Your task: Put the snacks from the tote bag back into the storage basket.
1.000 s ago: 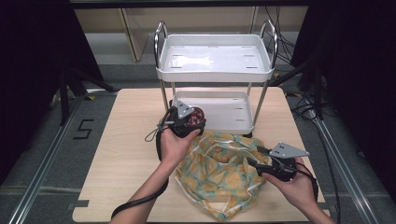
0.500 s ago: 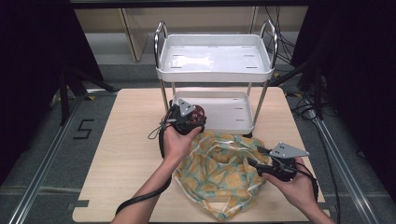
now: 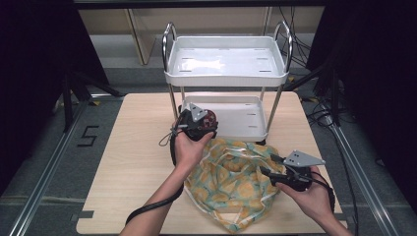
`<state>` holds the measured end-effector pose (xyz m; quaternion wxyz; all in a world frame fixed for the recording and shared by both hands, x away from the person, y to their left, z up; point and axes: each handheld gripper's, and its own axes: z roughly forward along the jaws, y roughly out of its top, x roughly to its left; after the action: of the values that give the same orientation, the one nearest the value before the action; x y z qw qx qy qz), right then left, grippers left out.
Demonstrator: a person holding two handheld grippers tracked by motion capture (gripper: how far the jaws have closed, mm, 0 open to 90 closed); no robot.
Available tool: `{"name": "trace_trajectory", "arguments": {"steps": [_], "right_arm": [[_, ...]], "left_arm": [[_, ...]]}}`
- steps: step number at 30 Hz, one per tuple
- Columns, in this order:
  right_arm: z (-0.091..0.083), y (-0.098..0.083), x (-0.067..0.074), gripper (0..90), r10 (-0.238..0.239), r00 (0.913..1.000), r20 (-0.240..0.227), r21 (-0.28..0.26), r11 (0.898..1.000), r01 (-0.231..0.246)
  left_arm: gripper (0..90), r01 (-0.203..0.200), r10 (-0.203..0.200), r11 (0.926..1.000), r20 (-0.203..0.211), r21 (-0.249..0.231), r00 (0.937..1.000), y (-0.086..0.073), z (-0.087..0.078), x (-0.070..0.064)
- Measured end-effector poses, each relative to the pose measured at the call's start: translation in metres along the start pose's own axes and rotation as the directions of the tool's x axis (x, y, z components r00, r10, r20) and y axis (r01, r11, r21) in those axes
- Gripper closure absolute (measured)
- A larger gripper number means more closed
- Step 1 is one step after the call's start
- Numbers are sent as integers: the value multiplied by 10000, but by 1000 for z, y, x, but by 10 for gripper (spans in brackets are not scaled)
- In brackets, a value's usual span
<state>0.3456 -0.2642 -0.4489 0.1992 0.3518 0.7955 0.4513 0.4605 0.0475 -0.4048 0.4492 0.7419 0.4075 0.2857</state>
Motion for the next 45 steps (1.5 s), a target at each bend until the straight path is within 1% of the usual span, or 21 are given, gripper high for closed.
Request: {"name": "trace_trajectory", "arguments": {"steps": [2,4,9,10,13,17,18,19,20,21,22,24,26,28,30,31,32,38,41,42,45], "right_arm": [[2,-1,0,414,-201,9998,95,-251,9995,203],[2,-1,-1,414,-218,9997,101,-242,9995,221],[2,0,-1,414,-184,9998,90,-180,9997,186],[1,0,1,414,25,10000,57,-38,10000,-25],[0,0,1,414,93,10000,15,49,9999,-93],[1,0,-2,414,-233,9997,97,-117,9997,234],[2,0,-2,414,-293,9995,113,-164,9994,294],[2,0,-2,414,-293,9995,113,-164,9994,294],[1,-1,1,414,6,10000,10,27,10000,-6],[1,-1,1,414,3,10000,12,27,10000,-4],[1,-1,1,414,13,10000,12,26,10000,-13],[1,0,2,414,140,9999,58,-14,9999,-140],[1,0,-2,414,-264,9996,85,-131,9996,265],[2,0,-2,414,-234,9997,110,-160,9996,236],[1,-1,2,414,140,9999,22,3,9999,-140],[2,-1,0,414,-155,9998,88,-228,9996,157],[2,-1,0,414,-148,9998,91,-221,9996,150],[1,-1,2,414,22,10000,-16,-172,9998,-22],[1,-1,0,414,-111,9999,54,-219,9997,113],[1,-1,0,414,-122,9999,50,-222,9997,123],[2,-1,0,414,-133,9999,54,-234,9996,135]], "left_arm": [[254,-196,196,9998,-30,-11,9998,0,1,2],[254,63,-63,10000,-61,-12,10000,-1,2,1],[254,58,-58,10000,-65,-9,10000,-1,4,2],[254,72,-72,10000,-85,-10,9999,-1,4,2],[254,41,-41,10000,-161,-51,9999,0,5,3],[254,-136,135,9999,-191,-57,9997,0,6,4],[254,75,-76,10000,-230,-55,9997,-1,7,3],[254,107,-108,9999,-265,-42,9996,-1,7,3],[254,105,-105,9999,-278,-34,9996,-2,8,4],[254,-102,102,9999,-297,-15,9995,-2,8,5],[254,92,-92,10000,-322,-11,9994,-2,9,3],[254,32,-32,10000,-288,-17,9996,-3,10,4],[254,109,-109,9999,-366,-3,9993,-3,11,4],[254,-7,9,10000,-393,48,9992,-4,12,5],[254,99,-96,9999,-395,57,9992,-4,13,5],[254,113,-111,9999,-407,49,9991,-4,14,5],[254,-65,68,10000,-429,63,9991,-4,14,6],[254,24,-15,9998,-500,174,9988,-5,18,6],[254,-85,96,9997,-457,239,9989,-6,20,8],[254,73,-62,9997,-417,251,9991,-6,21,7],[253,79,-66,9996,-478,266,9988,-7,23,8]]}}
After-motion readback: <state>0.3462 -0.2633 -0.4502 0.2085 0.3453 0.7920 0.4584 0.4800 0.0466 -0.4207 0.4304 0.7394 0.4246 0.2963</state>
